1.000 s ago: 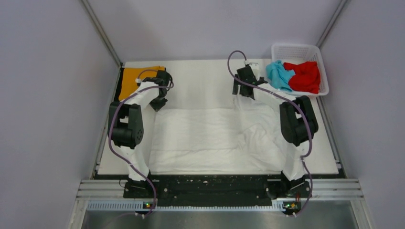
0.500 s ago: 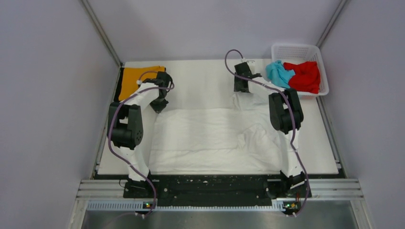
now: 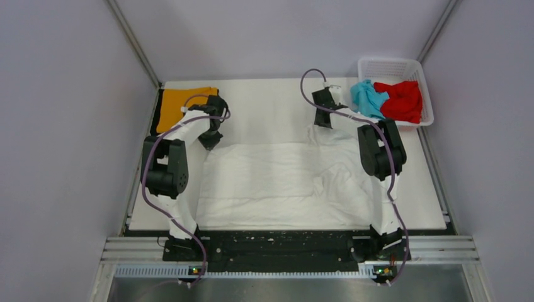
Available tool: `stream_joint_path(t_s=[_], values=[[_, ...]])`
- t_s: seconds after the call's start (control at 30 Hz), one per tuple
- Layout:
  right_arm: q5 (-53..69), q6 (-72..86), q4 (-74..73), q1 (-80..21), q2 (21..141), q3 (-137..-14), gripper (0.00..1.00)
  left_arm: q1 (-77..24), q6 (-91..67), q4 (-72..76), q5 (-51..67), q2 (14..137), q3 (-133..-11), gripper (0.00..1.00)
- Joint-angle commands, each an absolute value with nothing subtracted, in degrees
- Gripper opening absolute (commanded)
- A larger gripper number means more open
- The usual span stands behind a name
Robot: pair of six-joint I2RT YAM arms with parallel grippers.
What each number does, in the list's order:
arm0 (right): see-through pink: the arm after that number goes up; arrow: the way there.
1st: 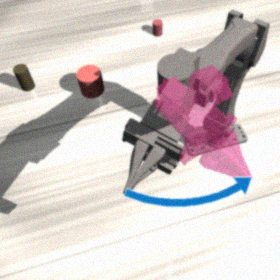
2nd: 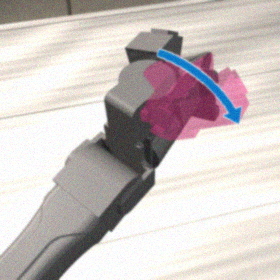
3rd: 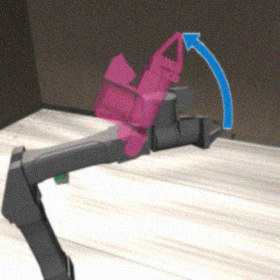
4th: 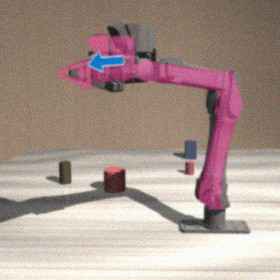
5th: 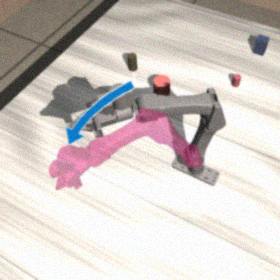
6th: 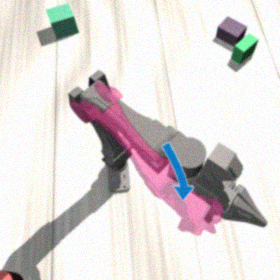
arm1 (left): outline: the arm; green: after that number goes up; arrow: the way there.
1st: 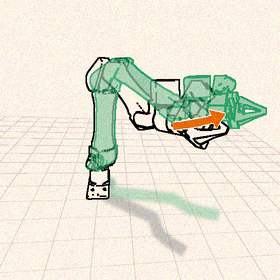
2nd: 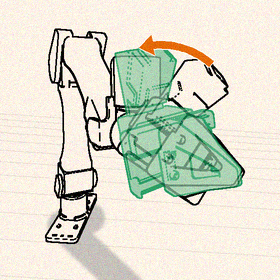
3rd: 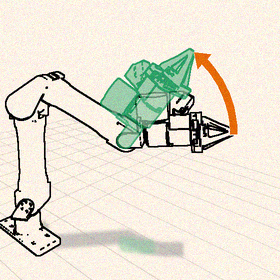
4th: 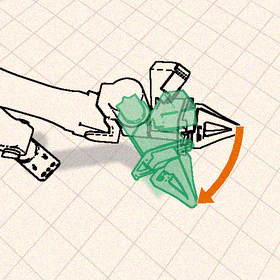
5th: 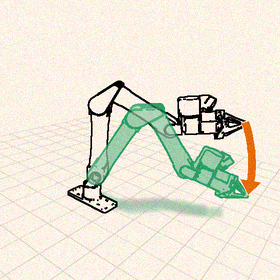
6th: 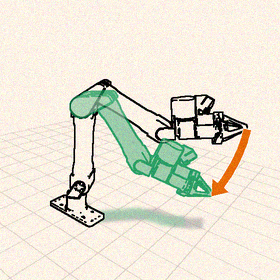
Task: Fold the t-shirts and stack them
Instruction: Fold the other side of the tshirt into a rectangle
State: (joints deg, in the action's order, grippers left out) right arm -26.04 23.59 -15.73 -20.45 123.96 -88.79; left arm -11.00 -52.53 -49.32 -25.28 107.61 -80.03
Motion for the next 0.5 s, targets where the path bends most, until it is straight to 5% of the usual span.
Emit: stream_joint_path(t_s=[0.0, 0.27, 0.47], values=[[-23.2, 27.0, -17.6, -20.2, 121.3, -83.2, 0.39, -11.4, -52.4, -48.8, -25.6, 103.8, -79.7, 0.0], [-24.5, 27.6, -15.0, -20.1, 122.7, -83.8, 0.02, -11.7, -51.9, -48.6, -25.7, 103.9, -80.3, 0.0], [-24.8, 23.8, -13.3, -20.1, 117.8, -84.8, 0.0, -11.8, -51.0, -48.3, -24.9, 102.9, -80.4, 0.0]])
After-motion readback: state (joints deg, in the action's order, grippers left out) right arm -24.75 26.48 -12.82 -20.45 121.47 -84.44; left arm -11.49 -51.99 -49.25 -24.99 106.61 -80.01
